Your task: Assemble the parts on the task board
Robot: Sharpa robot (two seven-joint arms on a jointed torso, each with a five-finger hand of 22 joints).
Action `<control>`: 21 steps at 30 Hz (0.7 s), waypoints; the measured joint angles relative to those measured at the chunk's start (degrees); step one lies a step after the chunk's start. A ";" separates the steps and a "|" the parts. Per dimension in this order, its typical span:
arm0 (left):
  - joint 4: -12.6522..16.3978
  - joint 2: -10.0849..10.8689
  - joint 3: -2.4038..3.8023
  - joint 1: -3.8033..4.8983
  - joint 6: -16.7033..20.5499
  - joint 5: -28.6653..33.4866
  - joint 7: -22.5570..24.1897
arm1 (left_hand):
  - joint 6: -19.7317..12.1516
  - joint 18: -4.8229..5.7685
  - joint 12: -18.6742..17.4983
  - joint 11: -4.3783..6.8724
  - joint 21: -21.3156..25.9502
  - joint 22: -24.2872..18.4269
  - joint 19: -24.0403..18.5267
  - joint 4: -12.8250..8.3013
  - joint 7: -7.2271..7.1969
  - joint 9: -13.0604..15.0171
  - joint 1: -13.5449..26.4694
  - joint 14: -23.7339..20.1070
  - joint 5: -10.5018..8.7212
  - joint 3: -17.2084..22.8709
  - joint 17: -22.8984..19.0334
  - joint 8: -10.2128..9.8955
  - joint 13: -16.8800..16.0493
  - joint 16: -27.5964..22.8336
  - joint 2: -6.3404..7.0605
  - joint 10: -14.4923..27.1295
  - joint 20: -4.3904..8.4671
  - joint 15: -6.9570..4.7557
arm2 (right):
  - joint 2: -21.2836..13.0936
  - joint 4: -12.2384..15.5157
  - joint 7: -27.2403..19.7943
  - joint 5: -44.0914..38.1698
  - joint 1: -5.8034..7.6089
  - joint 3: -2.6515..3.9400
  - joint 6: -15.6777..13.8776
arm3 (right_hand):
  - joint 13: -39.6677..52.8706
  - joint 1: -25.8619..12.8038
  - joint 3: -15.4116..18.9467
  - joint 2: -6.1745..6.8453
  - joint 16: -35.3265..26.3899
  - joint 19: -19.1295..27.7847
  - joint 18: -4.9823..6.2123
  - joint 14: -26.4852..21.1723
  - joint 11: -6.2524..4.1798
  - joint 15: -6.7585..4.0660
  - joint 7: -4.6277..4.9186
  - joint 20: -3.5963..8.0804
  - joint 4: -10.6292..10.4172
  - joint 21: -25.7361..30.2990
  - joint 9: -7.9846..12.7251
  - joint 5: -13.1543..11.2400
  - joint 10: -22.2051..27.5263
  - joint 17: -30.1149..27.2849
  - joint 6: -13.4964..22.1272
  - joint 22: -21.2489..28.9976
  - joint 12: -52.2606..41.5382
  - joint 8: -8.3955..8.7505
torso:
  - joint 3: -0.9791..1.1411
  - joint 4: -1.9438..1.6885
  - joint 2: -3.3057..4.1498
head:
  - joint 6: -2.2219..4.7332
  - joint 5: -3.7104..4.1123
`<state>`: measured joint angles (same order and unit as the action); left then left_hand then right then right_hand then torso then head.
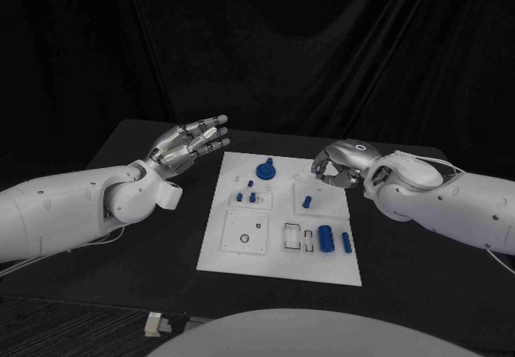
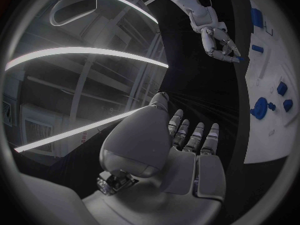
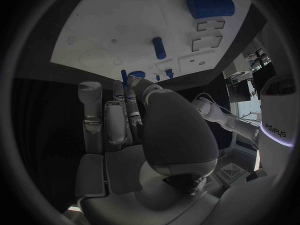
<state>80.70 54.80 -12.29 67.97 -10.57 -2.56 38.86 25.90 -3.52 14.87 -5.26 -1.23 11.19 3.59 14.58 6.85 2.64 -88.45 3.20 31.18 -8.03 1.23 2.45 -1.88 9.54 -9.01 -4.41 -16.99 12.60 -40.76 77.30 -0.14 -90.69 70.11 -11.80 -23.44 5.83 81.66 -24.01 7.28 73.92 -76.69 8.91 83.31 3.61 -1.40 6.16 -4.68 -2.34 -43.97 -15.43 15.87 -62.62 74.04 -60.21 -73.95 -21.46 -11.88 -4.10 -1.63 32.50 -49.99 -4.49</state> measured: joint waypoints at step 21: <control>-0.07 0.07 0.00 -0.17 -0.04 -0.02 0.01 | 0.02 0.00 0.00 0.00 0.00 0.04 0.17 -1.17 0.01 0.00 -0.22 0.00 0.66 1.18 0.01 0.00 0.00 0.01 -0.21 0.00 0.19 0.00 | 2.14 13.60 0.15 -0.48 -1.63 -0.02 -0.82 | -0.20 0.26 0.46 -0.17 0.00 -0.38 0.00 0.29 0.08 -0.29 -0.09 0.39 0.78 -0.64 -0.52 0.00 -0.91 0.00 -0.11 0.00 0.87 0.00 | -0.03 0.04 -0.04 | 0.00 -2.52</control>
<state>80.62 54.87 -12.29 67.80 -10.61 -2.57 38.87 25.92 -3.52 14.87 -5.26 -1.23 11.23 3.75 13.41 6.85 2.64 -88.67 3.21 31.84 -6.85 1.24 2.45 -1.88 9.54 -9.22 -4.41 -16.80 12.61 -38.62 90.90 0.02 -91.17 68.47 -11.81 -24.26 5.62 81.92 -23.55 7.10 73.93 -77.07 8.92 83.60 3.70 -1.69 6.07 -4.30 -1.56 -44.61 -15.96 15.87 -63.52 74.04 -60.32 -73.95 -20.59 -11.88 -4.14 -1.59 32.45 -49.99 -7.01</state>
